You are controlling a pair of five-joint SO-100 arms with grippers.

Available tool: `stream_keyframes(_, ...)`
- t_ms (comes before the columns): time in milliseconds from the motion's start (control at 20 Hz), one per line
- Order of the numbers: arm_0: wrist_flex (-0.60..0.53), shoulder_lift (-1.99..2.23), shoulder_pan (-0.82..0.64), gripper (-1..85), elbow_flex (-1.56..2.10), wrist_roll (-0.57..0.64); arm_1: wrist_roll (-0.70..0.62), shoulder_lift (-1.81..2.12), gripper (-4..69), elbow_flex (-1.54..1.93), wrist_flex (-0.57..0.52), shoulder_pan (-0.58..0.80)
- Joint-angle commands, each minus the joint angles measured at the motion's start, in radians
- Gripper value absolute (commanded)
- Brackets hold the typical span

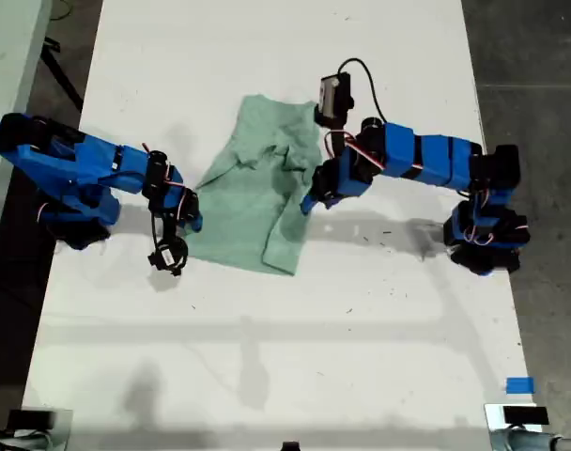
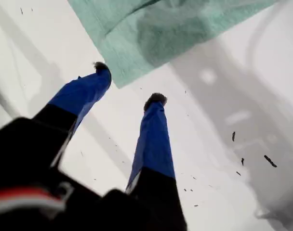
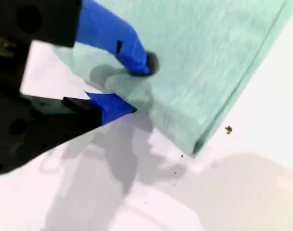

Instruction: Fold t-shirt

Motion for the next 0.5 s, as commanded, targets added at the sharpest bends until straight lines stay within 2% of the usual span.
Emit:
stream_keyframes(0,0.002,-0.002,-0.006,0.0,-0.015,-0.015,0.009,0.089,19.2,-0.002,-0.012,-0.014)
stream_keyframes(100,0.054,0.015,0.003,0.0,-0.046,-0.029,0.009,0.087,18.8,0.005,-0.018,-0.014)
stream_keyframes(300,0.27,0.106,0.011,0.0,-0.181,-0.038,0.011,0.087,18.2,0.017,-0.023,-0.015)
stream_keyframes(450,0.376,0.095,0.032,0.0,-0.357,-0.025,0.012,0.089,17.8,0.018,-0.026,-0.015)
